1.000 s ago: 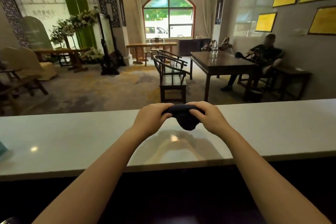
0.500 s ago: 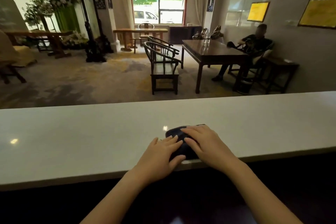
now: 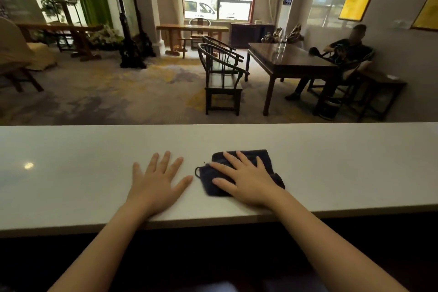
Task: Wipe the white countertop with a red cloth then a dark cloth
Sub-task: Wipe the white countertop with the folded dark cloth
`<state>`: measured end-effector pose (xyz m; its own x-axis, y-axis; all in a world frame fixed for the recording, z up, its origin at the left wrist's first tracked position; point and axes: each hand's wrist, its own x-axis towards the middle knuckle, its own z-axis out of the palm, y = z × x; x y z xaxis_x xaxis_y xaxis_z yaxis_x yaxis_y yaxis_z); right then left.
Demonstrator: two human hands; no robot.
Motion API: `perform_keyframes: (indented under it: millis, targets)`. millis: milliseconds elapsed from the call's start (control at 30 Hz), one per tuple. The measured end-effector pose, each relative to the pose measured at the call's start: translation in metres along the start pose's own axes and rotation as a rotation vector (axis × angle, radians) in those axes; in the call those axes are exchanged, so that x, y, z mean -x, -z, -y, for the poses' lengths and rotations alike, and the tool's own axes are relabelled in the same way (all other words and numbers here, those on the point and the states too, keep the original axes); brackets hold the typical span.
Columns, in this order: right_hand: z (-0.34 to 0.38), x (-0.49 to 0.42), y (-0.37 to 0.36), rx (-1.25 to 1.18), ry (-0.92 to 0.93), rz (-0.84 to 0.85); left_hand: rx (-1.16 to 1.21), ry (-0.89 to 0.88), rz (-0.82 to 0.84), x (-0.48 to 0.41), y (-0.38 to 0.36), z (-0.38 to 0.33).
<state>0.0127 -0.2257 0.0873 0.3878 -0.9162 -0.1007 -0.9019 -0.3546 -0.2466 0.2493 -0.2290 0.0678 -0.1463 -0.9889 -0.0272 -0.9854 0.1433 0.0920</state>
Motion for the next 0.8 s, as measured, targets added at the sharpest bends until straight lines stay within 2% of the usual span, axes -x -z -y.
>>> perform_keyframes:
  millis: [233,533,800]
  targets:
    - [-0.015,-0.067,0.014,-0.009,-0.147,-0.049,0.029,-0.009,-0.001,0.003,0.004,-0.001]
    - [-0.066,0.011,0.019,-0.011,-0.402,-0.143,0.039,-0.025,-0.007,0.003,0.003,0.002]
    - [-0.008,0.053,-0.009,-0.009,-0.345,-0.175,0.036,-0.019,-0.019,0.0,0.0,0.001]
